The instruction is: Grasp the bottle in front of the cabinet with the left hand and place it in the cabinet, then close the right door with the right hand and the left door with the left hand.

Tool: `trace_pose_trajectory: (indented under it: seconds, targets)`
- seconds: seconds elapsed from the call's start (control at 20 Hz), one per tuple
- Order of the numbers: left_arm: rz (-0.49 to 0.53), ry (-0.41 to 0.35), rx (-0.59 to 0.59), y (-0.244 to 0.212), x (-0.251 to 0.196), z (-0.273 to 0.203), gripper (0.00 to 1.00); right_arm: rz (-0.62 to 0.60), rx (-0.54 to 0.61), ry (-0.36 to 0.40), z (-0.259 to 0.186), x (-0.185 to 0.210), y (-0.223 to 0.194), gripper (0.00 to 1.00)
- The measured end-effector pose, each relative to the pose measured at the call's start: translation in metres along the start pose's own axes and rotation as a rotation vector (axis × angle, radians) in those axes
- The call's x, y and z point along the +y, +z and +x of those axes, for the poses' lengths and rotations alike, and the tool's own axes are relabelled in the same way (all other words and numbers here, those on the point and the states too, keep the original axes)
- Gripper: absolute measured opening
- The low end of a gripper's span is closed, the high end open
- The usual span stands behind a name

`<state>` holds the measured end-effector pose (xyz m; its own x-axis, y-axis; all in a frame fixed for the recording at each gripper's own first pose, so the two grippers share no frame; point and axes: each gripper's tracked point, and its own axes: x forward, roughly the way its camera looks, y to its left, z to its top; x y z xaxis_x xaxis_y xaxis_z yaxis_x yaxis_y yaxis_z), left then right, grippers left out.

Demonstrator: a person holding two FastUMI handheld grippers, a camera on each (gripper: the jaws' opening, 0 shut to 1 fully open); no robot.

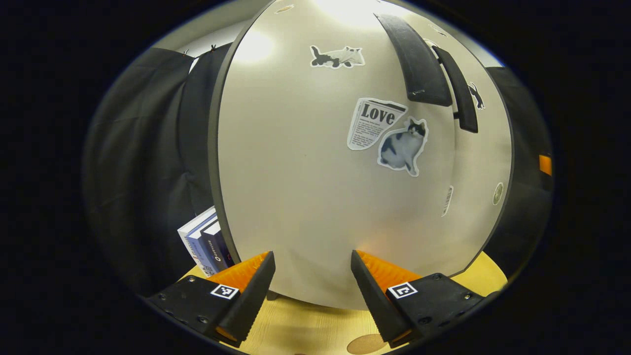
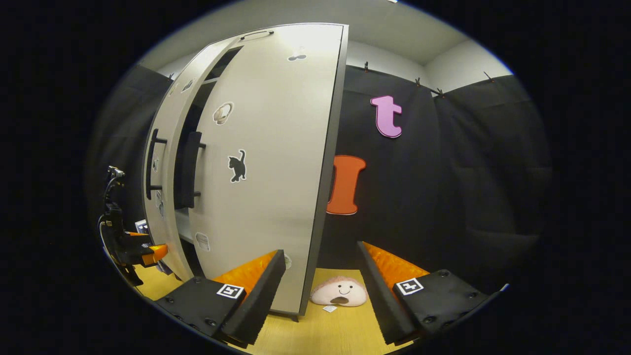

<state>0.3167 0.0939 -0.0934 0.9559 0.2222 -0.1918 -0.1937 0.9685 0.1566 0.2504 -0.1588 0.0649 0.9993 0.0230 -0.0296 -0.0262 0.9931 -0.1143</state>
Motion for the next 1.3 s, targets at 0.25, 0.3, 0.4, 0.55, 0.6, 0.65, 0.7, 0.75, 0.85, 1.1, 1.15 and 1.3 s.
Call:
trace_pose_trajectory:
  seconds: [0.25,0.3,0.4,0.55,0.6,0.65,0.7,0.75,0.85,1.1,1.15,1.3]
  targets:
    - [0.009,0.014,-0.009,0.005,-0.011,0.012,0.95,0.002,0.009,0.023,0.009,-0.008,-0.007,0.96]
    - [0.012,0.015,-0.006,0.006,-0.013,0.013,0.95,0.008,0.012,0.028,0.01,-0.01,-0.008,0.96]
    - [0.002,0.009,-0.002,0.008,-0.02,0.008,0.95,0.025,0.022,0.035,0.011,-0.012,-0.012,0.96]
    - [-0.005,0.008,-0.008,0.015,-0.021,-0.016,0.95,0.043,0.018,0.045,0.007,-0.01,-0.012,0.96]
    - [-0.007,0.011,-0.008,0.017,-0.019,-0.025,0.95,0.046,0.017,0.05,0.004,-0.006,-0.013,0.96]
    - [-0.015,0.014,-0.012,0.017,-0.016,-0.032,0.95,0.047,0.016,0.054,-0.001,-0.003,-0.013,0.96]
    - [-0.026,0.014,-0.019,0.02,-0.013,-0.042,0.95,0.047,0.016,0.054,-0.005,0.0,-0.014,0.96]
    - [-0.036,0.012,-0.027,0.025,-0.01,-0.052,0.95,0.049,0.015,0.049,-0.01,0.003,-0.014,0.96]
    - [-0.042,0.01,-0.043,0.035,0.0,-0.073,0.95,0.061,0.011,0.042,-0.025,0.009,-0.011,0.96]
    - [-0.065,-0.031,-0.096,0.067,0.022,-0.124,0.95,0.079,-0.043,-0.02,-0.07,0.022,0.013,0.96]
    - [-0.065,-0.038,-0.107,0.072,0.028,-0.133,0.95,0.076,-0.052,-0.03,-0.079,0.027,0.018,0.96]
    - [-0.059,-0.065,-0.13,0.088,0.045,-0.16,0.95,0.065,-0.075,-0.064,-0.107,0.041,0.031,0.96]
